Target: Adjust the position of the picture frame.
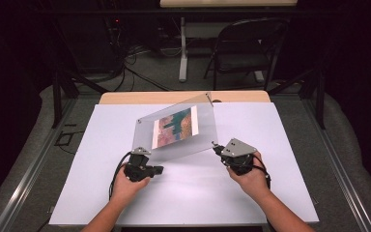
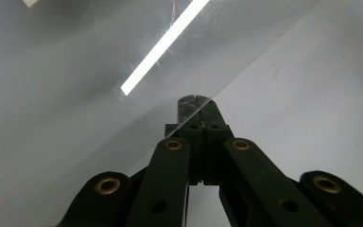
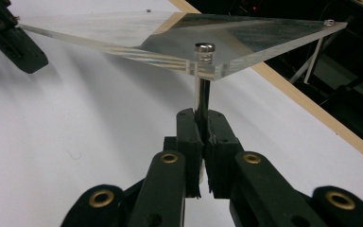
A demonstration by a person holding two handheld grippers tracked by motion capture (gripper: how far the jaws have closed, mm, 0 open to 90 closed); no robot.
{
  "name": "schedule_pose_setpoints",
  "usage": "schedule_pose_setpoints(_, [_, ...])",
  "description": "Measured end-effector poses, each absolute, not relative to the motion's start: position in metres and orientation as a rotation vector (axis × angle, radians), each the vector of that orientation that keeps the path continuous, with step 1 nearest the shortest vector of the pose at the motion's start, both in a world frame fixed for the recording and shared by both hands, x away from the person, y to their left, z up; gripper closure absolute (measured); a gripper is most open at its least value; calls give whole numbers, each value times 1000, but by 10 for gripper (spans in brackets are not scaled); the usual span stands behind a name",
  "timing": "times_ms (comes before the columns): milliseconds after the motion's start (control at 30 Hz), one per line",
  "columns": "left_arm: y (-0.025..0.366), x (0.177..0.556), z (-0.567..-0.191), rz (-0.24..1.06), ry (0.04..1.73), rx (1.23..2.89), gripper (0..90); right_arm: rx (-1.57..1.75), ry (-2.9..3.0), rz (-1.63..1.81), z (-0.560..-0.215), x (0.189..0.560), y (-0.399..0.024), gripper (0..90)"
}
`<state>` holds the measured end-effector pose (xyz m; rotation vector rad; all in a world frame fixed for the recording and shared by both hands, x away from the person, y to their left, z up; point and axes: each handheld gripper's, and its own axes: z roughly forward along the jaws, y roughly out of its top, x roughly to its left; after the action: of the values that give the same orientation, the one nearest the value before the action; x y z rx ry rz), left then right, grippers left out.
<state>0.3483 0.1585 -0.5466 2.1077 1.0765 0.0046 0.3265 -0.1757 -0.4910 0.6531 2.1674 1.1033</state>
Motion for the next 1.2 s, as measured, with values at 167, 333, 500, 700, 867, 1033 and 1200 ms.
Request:
schedule_pose_setpoints(167, [157,353,-548,-14,1084,2102,900,664,2185,1114,-494,318,-180,859])
schedule_pose_setpoints(333, [159,357,-548,-32,1087,2087,900,684,2205,1139,-497,312,-182,859])
schedule_pose_setpoints(500, [161,364,-549,-49,1107,2080,900,675,2211,1149,-499,302,-182,858])
schedule_pose_setpoints(700, [163,375,-549,-57,1132,2058,900,713,2235,1218,-502,289,-181,858])
schedule_pose_setpoints(867, [161,382,-550,-57,1143,2058,900,736,2247,1230,-507,284,-181,856])
schedule_pose_setpoints(1033, [158,392,-549,-49,1156,2069,900,757,2267,1249,-512,277,-180,854])
schedule_pose_setpoints(1200, [155,402,-549,-36,1171,2078,900,782,2299,1271,-516,273,-177,853])
